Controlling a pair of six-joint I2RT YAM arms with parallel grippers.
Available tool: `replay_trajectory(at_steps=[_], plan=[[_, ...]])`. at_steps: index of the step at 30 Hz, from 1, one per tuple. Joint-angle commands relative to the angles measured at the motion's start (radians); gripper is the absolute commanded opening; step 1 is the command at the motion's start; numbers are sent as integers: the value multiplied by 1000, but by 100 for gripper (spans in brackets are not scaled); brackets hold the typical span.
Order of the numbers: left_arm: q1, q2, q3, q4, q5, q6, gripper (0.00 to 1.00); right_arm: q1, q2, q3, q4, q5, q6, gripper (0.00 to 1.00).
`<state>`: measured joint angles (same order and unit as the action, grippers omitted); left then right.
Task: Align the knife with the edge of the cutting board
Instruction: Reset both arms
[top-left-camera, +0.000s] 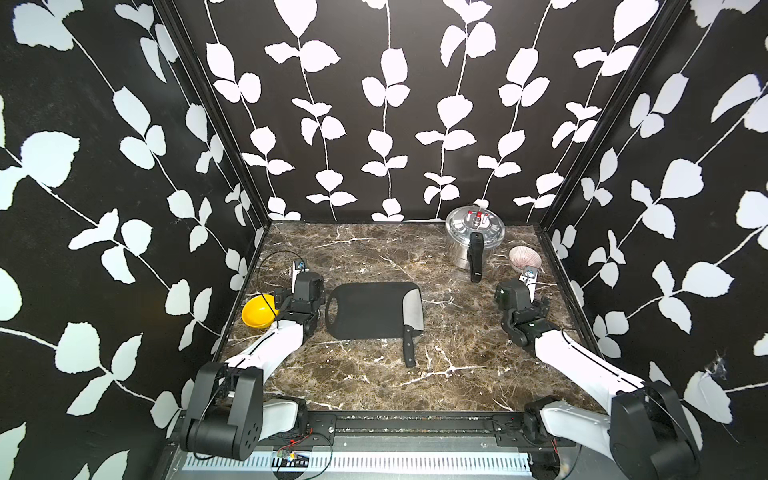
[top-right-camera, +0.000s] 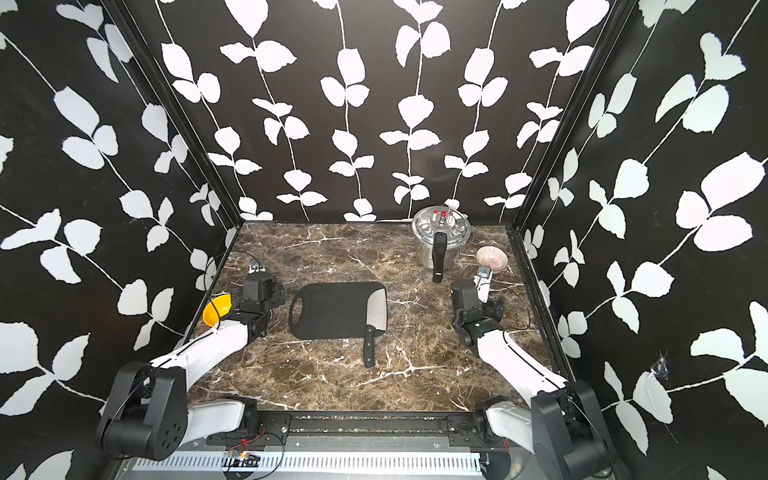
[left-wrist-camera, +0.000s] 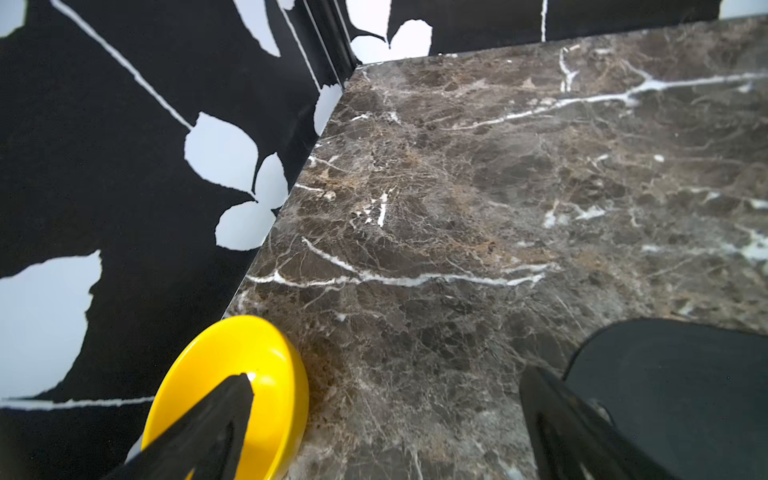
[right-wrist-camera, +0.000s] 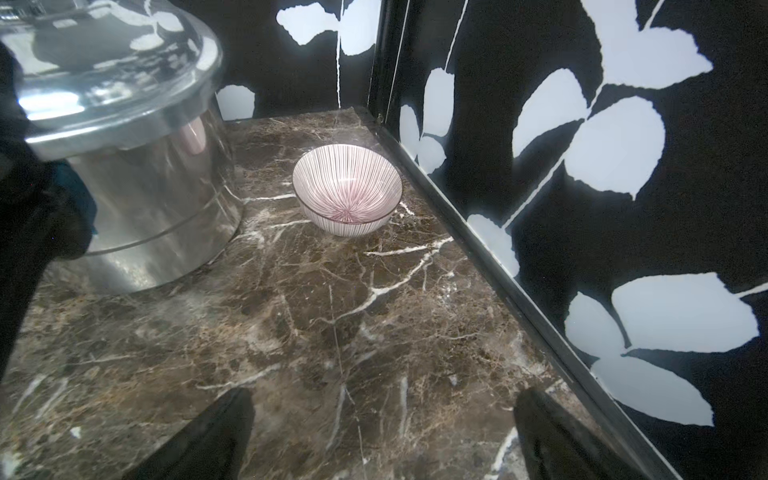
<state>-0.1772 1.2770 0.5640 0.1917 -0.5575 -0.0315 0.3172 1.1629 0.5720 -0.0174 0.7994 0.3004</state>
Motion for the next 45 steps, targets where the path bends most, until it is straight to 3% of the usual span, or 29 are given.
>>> replay_trajectory(at_steps=[1, 9, 14, 17, 20, 23, 24, 26, 33, 45], plan=[[18, 23, -75, 148, 11, 70, 98, -21, -13, -22, 104, -18, -102, 100], [48, 129, -115, 465, 127, 127, 99, -74, 64, -298, 767, -38, -284, 100], [83, 231, -155, 683, 216, 109, 98, -121, 157, -306, 934, -134, -295, 100], [88, 239, -124, 613, 273, 115, 99, -161, 205, -282, 944, -228, -279, 100], [92, 275, -176, 742, 355, 138, 99, -203, 305, -283, 1064, -304, -270, 100], [99, 285, -177, 744, 365, 136, 98, -210, 313, -255, 992, -396, -289, 100], [100, 294, -178, 772, 367, 138, 98, -211, 344, -266, 1049, -410, -297, 100], [101, 291, -176, 758, 366, 136, 99, -210, 404, -281, 1153, -417, -310, 99], [104, 292, -177, 758, 370, 133, 99, -210, 395, -268, 1105, -468, -320, 99], [104, 298, -183, 787, 384, 149, 98, -210, 399, -244, 1073, -411, -305, 100]])
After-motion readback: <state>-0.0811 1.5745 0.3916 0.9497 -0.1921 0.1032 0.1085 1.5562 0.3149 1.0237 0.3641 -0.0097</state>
